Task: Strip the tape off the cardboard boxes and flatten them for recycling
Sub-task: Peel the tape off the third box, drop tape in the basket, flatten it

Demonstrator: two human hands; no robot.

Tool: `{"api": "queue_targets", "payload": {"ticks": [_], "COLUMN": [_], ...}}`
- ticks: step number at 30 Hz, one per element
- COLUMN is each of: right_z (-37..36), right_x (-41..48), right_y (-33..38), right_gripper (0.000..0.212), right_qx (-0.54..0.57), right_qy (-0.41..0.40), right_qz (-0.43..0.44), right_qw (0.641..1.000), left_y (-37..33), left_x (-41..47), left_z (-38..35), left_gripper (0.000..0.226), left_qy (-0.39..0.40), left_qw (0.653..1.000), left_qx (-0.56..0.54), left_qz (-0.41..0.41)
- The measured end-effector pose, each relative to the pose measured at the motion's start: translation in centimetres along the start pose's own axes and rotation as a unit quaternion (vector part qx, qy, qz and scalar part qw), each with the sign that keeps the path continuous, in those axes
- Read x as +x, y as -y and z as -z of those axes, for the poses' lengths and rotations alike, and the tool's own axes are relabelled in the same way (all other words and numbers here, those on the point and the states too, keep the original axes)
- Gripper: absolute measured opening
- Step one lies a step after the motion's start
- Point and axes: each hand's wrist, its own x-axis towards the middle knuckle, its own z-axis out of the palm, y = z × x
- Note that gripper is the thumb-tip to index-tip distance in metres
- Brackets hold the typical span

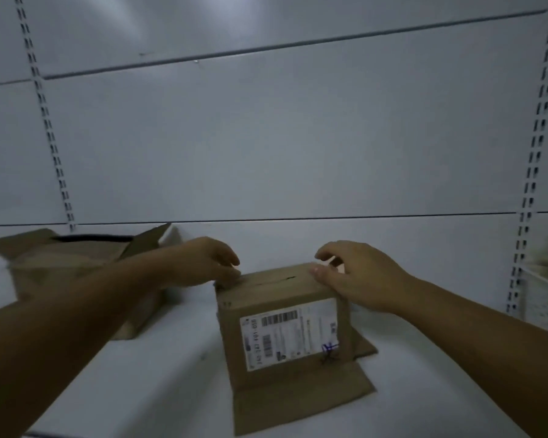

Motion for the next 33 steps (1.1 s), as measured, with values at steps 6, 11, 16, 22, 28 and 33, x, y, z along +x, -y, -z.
{"api": "queue_targets", "payload": {"ticks": [6, 11, 16, 22, 28, 33], "right_z": [-0.3, 1.9, 4.7, 7.0, 7.6, 3.9], "right_x": [1.0, 1.7, 1.2, 2.0, 3.6, 3.7], "right_y": [2.0, 3.4, 5.4, 6.2, 6.5, 7.2], "right_gripper": [0.039, 0.054, 0.021, 0.022, 0.019, 0.012], "right_qx": [-0.035, -0.052, -0.099, -0.230, -0.146, 0.098], "right_qy": [0.161, 0.259, 0.186, -0.107, -0.152, -0.032], "right_qz": [0.071, 0.024, 0.033, 0.138, 0.034, -0.127], "right_qw": [0.984, 0.964, 0.977, 0.957, 0.977, 0.987], "left_y": [1.0, 0.6, 0.6, -2.8, -5.6, -5.3], "left_x": [-1.9, -0.9, -0.6, -0.9, -2.4, -4.5], "left_z": [-1.9, -1.5, -1.6, -3.0, -7.3, -12.5], "left_gripper": [0.051, 0.031, 0.030, 0.081, 0.091, 0.074], "left_qy": [0.015, -0.010, -0.025, 0.059, 0.035, 0.049], "left_qw": [0.999, 0.996, 0.992, 0.948, 0.783, 0.697], "left_qx": [-0.035, -0.042, -0.067, -0.313, -0.620, -0.714], "left_qz": [-0.036, -0.074, -0.100, -0.024, -0.043, -0.048]}}
